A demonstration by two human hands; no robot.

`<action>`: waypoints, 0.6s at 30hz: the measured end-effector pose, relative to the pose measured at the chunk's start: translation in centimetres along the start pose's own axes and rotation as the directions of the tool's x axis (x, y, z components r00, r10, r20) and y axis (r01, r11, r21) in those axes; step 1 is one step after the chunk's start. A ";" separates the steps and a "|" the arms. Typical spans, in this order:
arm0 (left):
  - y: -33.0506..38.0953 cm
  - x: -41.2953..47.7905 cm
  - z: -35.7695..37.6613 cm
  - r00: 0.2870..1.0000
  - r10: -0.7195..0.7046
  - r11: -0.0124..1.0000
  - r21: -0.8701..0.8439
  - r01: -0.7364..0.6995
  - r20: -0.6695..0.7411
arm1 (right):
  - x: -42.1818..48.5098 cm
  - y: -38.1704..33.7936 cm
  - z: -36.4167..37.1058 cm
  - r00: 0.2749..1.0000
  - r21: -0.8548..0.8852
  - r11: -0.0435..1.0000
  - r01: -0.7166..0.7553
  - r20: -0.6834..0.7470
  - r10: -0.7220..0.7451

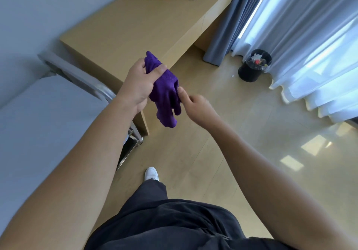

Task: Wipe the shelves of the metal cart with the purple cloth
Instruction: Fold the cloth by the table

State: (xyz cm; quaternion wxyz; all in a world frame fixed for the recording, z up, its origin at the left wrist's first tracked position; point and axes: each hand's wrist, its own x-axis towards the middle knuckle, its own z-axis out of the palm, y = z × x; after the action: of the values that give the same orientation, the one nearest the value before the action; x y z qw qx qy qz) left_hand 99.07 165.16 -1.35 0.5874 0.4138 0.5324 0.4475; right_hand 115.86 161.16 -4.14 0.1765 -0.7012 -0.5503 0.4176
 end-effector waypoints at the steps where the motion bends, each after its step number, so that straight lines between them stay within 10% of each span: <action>1: 0.5 1.0 0.0 0.999 -0.037 0.998 -0.041 0.038 0.024 | 0.7 -0.1 0.4 0.996 0.070 0.997 -0.034 0.087 0.028; 7: 2.5 6.1 -1.5 0.957 -0.165 0.985 -0.013 0.173 0.237 | 5.7 -1.7 0.9 0.998 0.622 0.782 0.028 0.028 -0.057; 11: 1.7 8.1 -2.5 0.866 -0.320 0.920 0.345 0.186 0.385 | 8.3 -2.6 0.4 0.997 0.610 0.790 0.059 -0.073 -0.019; 18: 1.0 11.0 -1.0 0.953 -0.227 0.809 0.584 0.070 0.200 | 13.1 -2.7 -1.8 0.999 0.360 0.932 0.047 -0.015 -0.045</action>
State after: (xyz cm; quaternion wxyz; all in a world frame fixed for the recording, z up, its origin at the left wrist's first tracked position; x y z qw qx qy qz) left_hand 98.39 176.08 -3.29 0.5346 0.5822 0.5909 0.1616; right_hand 116.23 174.51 -6.31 0.3135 -0.6454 -0.4802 0.5046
